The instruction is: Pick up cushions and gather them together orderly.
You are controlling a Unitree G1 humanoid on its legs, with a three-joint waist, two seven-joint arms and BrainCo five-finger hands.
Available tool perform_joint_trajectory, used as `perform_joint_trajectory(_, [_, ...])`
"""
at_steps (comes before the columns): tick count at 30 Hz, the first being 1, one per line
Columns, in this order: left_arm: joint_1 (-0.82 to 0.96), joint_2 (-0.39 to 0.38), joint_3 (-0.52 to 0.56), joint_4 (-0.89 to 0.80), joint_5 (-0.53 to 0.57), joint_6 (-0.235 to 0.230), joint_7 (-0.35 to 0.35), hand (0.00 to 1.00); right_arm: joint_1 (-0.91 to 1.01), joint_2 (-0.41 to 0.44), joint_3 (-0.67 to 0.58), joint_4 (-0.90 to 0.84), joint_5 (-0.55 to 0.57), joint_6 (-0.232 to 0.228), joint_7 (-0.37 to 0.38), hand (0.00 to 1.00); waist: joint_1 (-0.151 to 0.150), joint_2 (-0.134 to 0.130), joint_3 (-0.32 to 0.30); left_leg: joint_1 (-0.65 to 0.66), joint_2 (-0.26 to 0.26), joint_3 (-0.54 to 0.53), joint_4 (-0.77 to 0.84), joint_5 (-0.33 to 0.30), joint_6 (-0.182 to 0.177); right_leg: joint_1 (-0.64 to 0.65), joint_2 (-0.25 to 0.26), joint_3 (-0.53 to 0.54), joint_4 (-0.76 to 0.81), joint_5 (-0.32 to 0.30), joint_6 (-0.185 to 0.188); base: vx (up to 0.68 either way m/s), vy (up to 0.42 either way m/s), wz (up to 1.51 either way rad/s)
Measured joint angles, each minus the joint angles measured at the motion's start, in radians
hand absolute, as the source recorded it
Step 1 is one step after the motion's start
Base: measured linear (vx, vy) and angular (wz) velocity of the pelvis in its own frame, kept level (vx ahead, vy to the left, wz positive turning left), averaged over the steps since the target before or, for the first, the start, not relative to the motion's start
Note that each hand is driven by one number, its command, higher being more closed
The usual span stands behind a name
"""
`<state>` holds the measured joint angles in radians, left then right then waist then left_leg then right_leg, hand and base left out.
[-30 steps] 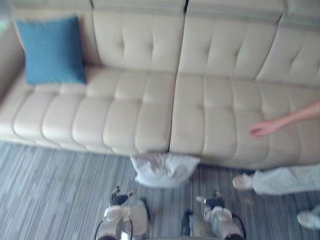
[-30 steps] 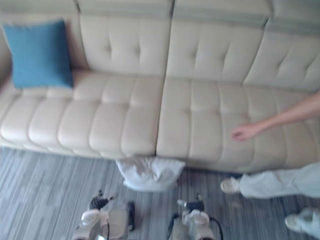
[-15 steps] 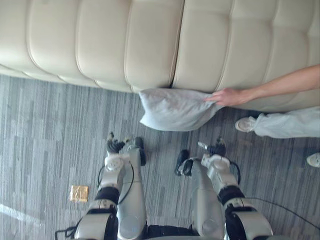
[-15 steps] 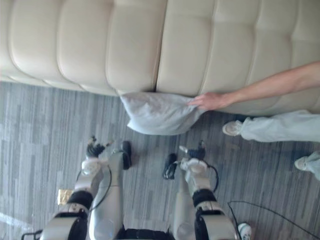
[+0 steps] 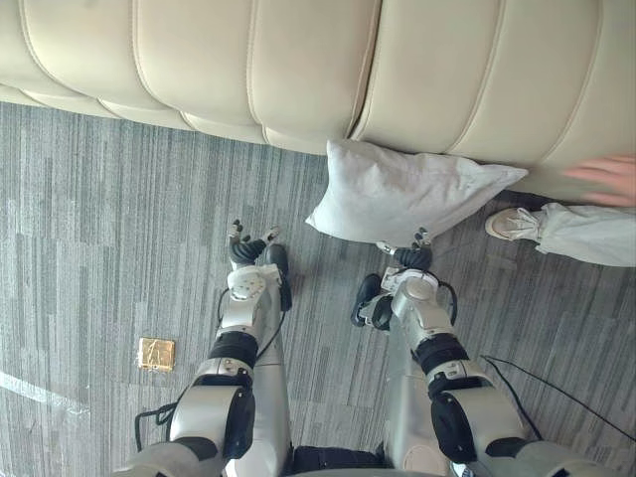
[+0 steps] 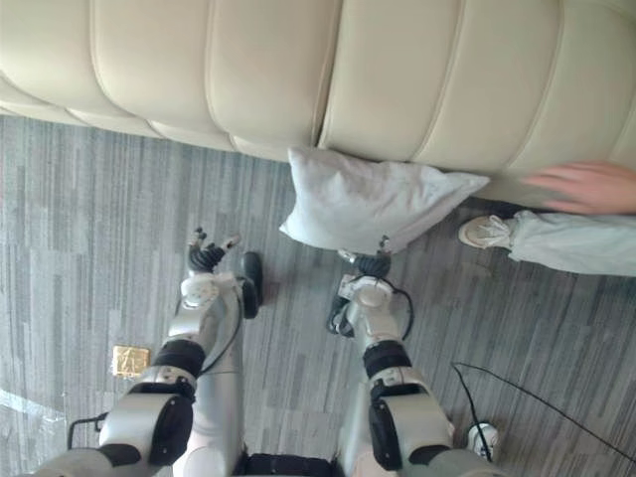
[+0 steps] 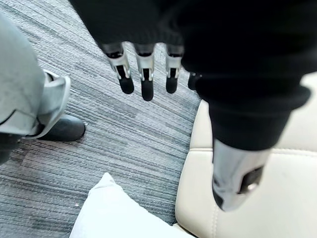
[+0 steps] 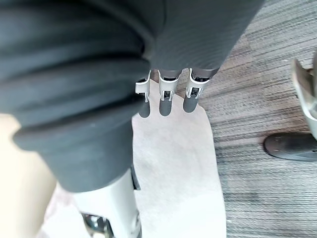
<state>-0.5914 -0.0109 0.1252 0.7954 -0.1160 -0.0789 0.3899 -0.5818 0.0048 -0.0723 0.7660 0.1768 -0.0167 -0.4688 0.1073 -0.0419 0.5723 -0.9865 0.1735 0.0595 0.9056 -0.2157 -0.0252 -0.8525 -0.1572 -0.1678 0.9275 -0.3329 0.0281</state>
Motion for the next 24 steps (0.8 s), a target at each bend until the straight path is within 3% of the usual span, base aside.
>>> perform_joint_trajectory(10, [0.194,-0.028,-0.007,-0.089,0.02,0.0,-0.004,0.0,0.206,0.003,0.003,-0.017,-0.005,-0.018,0.023,0.0,-0.003,0.0,-0.003,0.292,-0.005,0.044,-0.182,0.028,-0.012,0.269,0.012,0.003,-0.182,0.043,0.002,0.01,-0.022,-0.02])
perform_joint_trajectory(16, [0.382,0.002,-0.038,-0.155,0.03,0.005,-0.048,0.0,0.415,-0.015,-0.007,-0.123,-0.024,-0.019,0.07,0.0,-0.004,-0.003,-0.012,0.556,-0.026,0.083,-0.37,0.063,-0.026,0.509,0.02,0.006,-0.351,0.075,0.007,0.08,-0.028,-0.04])
perform_joint_trajectory(19, [0.471,0.022,-0.047,-0.154,0.036,0.006,-0.073,0.0,0.515,-0.012,-0.053,-0.119,-0.03,-0.02,0.094,0.0,-0.003,-0.01,-0.066,0.65,-0.031,0.097,-0.467,0.084,-0.038,0.598,0.035,0.007,-0.455,0.1,0.011,0.15,-0.026,-0.07])
perform_joint_trajectory(24, [0.582,0.028,-0.025,-0.016,0.088,0.011,-0.114,0.0,0.66,-0.005,-0.128,-0.026,-0.048,-0.012,0.131,0.0,-0.006,-0.013,-0.253,0.772,-0.035,0.127,-0.569,0.092,-0.043,0.73,0.049,0.004,-0.603,0.13,0.022,0.21,-0.016,-0.1])
